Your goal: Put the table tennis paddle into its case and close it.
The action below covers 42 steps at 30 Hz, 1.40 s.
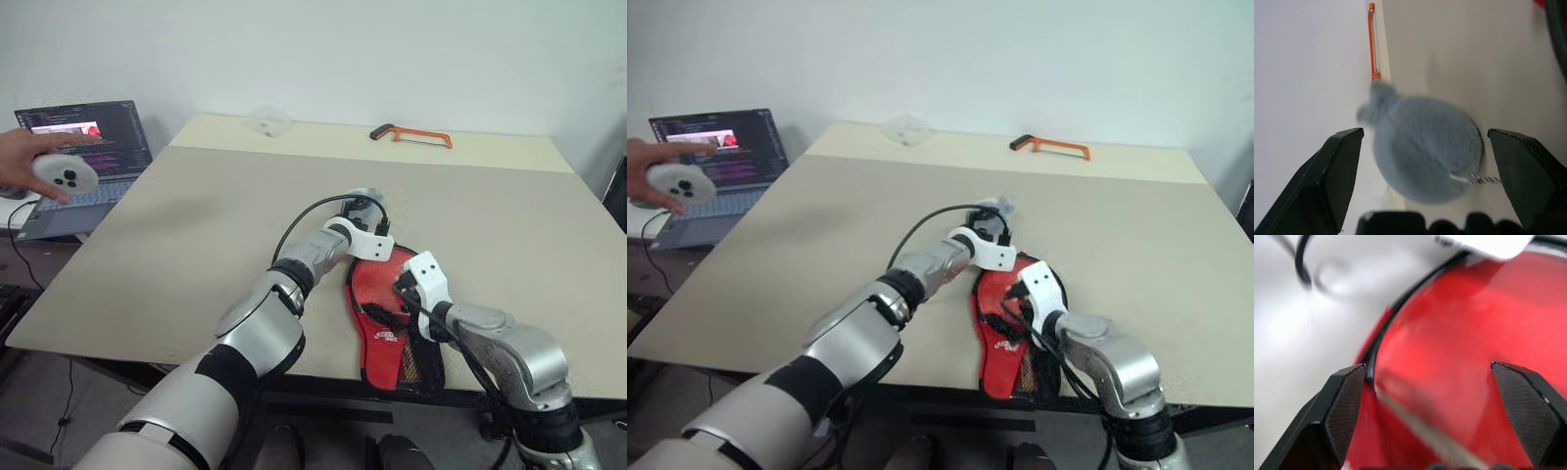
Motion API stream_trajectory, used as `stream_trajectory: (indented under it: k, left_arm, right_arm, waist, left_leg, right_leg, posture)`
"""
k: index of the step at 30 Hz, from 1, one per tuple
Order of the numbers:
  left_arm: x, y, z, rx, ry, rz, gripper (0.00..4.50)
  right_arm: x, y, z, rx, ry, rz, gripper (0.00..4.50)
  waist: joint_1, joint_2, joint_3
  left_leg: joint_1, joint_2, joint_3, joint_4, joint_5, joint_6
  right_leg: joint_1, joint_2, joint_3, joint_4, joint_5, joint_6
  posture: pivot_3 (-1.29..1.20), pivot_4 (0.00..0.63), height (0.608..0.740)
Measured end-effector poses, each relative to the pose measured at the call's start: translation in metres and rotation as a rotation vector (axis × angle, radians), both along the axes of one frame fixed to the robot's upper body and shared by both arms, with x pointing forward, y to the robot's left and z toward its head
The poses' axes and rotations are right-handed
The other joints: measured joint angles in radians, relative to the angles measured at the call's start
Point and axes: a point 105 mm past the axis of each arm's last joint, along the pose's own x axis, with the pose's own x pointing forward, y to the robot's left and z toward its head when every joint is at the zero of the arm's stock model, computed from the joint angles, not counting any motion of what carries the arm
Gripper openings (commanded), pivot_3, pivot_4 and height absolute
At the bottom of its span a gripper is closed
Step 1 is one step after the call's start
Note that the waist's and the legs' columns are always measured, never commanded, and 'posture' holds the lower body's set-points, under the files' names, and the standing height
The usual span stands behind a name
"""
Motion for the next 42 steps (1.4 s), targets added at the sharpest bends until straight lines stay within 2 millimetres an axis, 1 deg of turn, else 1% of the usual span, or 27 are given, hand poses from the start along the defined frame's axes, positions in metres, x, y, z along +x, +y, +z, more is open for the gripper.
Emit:
stream_trajectory:
  k: [2,7,9,12,15,20,23,25,27,29,31,33,34,36,38,41,42]
  left_arm:
    - [0.0,-0.002,0.003,-0.003,-0.007,-0.007,4.44]
    - [0.0,-0.003,0.003,-0.003,-0.008,-0.006,4.44]
    - [0.0,-0.003,0.003,-0.003,-0.006,-0.007,4.44]
    - [0.001,0.001,0.002,-0.008,0.014,0.019,4.44]
    - [0.005,0.009,0.006,-0.118,0.079,0.073,4.44]
    - [0.013,0.037,0.012,-0.375,0.25,0.183,4.44]
    - [0.015,0.05,0.016,-0.463,0.33,0.198,4.44]
    - [0.013,0.053,0.02,-0.537,0.435,0.161,4.44]
    - [0.009,0.059,0.029,-0.607,0.537,0.105,4.44]
    - [0.005,0.069,0.034,-0.654,0.613,0.067,4.44]
    - [-0.003,0.08,0.036,-0.696,0.712,0.012,4.44]
    - [-0.011,0.083,0.034,-0.732,0.805,-0.037,4.44]
    - [-0.017,0.082,0.033,-0.752,0.858,-0.067,4.44]
    - [-0.031,0.077,0.026,-0.765,0.955,-0.137,4.44]
    - [-0.045,0.068,0.012,-0.768,1.042,-0.174,4.44]
    - [-0.067,0.047,-0.009,-0.789,1.134,-0.213,4.44]
    - [-0.075,0.037,-0.016,-0.792,1.166,-0.225,4.44]
  right_arm:
    - [0.01,0.002,0.003,0.033,0.005,-0.038,4.5]
    - [0.032,-0.006,0.0,-0.005,-0.041,-0.143,4.5]
    - [0.038,-0.006,-0.001,-0.009,-0.053,-0.173,4.5]
    - [0.043,-0.006,-0.003,-0.035,-0.072,-0.193,4.5]
    - [0.043,-0.005,-0.004,-0.058,-0.081,-0.192,4.5]
    - [0.043,-0.005,-0.006,-0.074,-0.08,-0.202,4.5]
    - [0.043,-0.005,-0.004,-0.061,-0.08,-0.199,4.5]
    - [0.042,-0.01,-0.001,-0.044,-0.07,-0.184,4.5]
    - [0.039,-0.022,0.004,-0.057,-0.063,-0.165,4.5]
    - [0.039,-0.036,0.013,-0.063,-0.066,-0.165,4.5]
    - [0.04,-0.051,0.035,-0.064,-0.108,-0.155,4.5]
    - [0.042,-0.064,0.057,-0.061,-0.162,-0.163,4.5]
    - [0.043,-0.065,0.065,-0.049,-0.178,-0.155,4.5]
    - [0.048,-0.063,0.075,-0.022,-0.189,-0.129,4.5]
    - [0.055,-0.064,0.083,-0.007,-0.205,-0.126,4.5]
    - [0.074,-0.068,0.09,0.01,-0.221,-0.153,4.5]
    - [0.08,-0.07,0.093,0.009,-0.233,-0.166,4.5]
  waist:
    - [-0.001,0.0,0.0]
    - [-0.002,0.0,0.0]
    - [-0.003,0.0,0.0]
    - [-0.004,0.0,0.0]
    - [-0.004,0.0,0.0]
    - [-0.004,0.0,0.0]
    - [-0.004,0.0,0.0]
    - [-0.004,0.0,0.0]
    - [-0.004,0.001,0.001]
    - [-0.005,0.001,0.001]
    - [-0.006,0.003,0.002]
    - [-0.006,0.003,0.002]
    - [-0.006,0.003,0.002]
    - [-0.009,0.003,0.002]
    - [-0.011,0.003,0.002]
    - [-0.013,0.003,0.002]
    - [-0.011,0.003,0.002]
  left_leg:
    - [-0.004,-0.001,0.001,0.002,0.0,0.0]
    - [-0.003,-0.001,0.0,0.002,0.0,0.0]
    - [-0.003,-0.001,0.0,0.002,0.0,0.0]
    - [-0.002,-0.001,0.001,0.002,0.0,0.0]
    - [-0.002,-0.001,0.0,0.002,0.0,0.0]
    - [-0.001,-0.001,0.0,0.002,0.001,0.0]
    - [-0.001,-0.001,0.0,0.002,0.001,0.0]
    - [-0.002,-0.001,0.0,0.002,0.001,0.0]
    - [-0.002,-0.001,0.0,0.002,0.001,0.0]
    - [-0.002,-0.001,0.0,0.002,0.001,0.001]
    - [-0.002,0.0,0.0,0.001,0.001,0.001]
    - [-0.002,0.0,-0.002,0.0,0.001,0.001]
    - [-0.002,0.0,-0.002,0.001,0.001,0.001]
    - [-0.002,0.0,-0.001,0.0,0.001,0.001]
    - [-0.002,0.0,-0.002,0.0,0.001,0.001]
    - [-0.002,0.0,-0.002,0.002,0.001,0.001]
    - [-0.002,0.0,-0.002,0.002,0.001,0.001]
  right_leg:
    - [-0.006,0.0,0.002,0.006,0.0,0.0]
    - [-0.007,0.001,0.001,0.011,-0.001,-0.002]
    - [-0.007,0.0,0.001,0.011,-0.001,-0.002]
    - [-0.007,0.001,0.001,0.011,-0.002,-0.002]
    - [-0.007,0.001,0.001,0.012,-0.002,-0.002]
    - [-0.006,0.001,0.001,0.012,-0.001,-0.002]
    - [-0.006,0.001,0.001,0.012,-0.001,-0.002]
    - [-0.006,0.001,0.001,0.012,-0.001,-0.003]
    - [-0.006,0.001,0.001,0.011,-0.001,-0.003]
    - [-0.006,0.001,0.001,0.012,-0.002,-0.004]
    - [-0.007,0.001,0.001,0.012,-0.002,-0.005]
    - [-0.006,0.001,-0.001,0.012,-0.003,-0.006]
    - [-0.006,0.001,-0.001,0.012,-0.003,-0.006]
    - [-0.006,0.001,0.0,0.012,-0.003,-0.006]
    - [-0.006,0.001,-0.001,0.012,-0.003,-0.006]
    - [-0.006,0.001,0.0,0.013,-0.003,-0.006]
    - [-0.006,0.001,-0.001,0.013,-0.003,-0.006]
  posture:
    - [0.0,0.15,0.74]
    - [0.0,0.15,0.74]
    - [0.0,0.15,0.74]
    - [0.0,0.15,0.74]
    - [0.0,0.15,0.74]
    - [0.0,0.15,0.74]
    - [0.0,0.15,0.74]
    - [0.0,0.15,0.74]
    - [0.0,0.15,0.74]
    - [0.0,0.15,0.74]
    - [0.0,0.15,0.74]
    - [0.0,0.15,0.74]
    - [0.0,0.15,0.74]
    - [0.0,0.15,0.74]
    - [0.0,0.15,0.74]
    - [0.0,0.15,0.74]
    - [0.0,0.15,0.74]
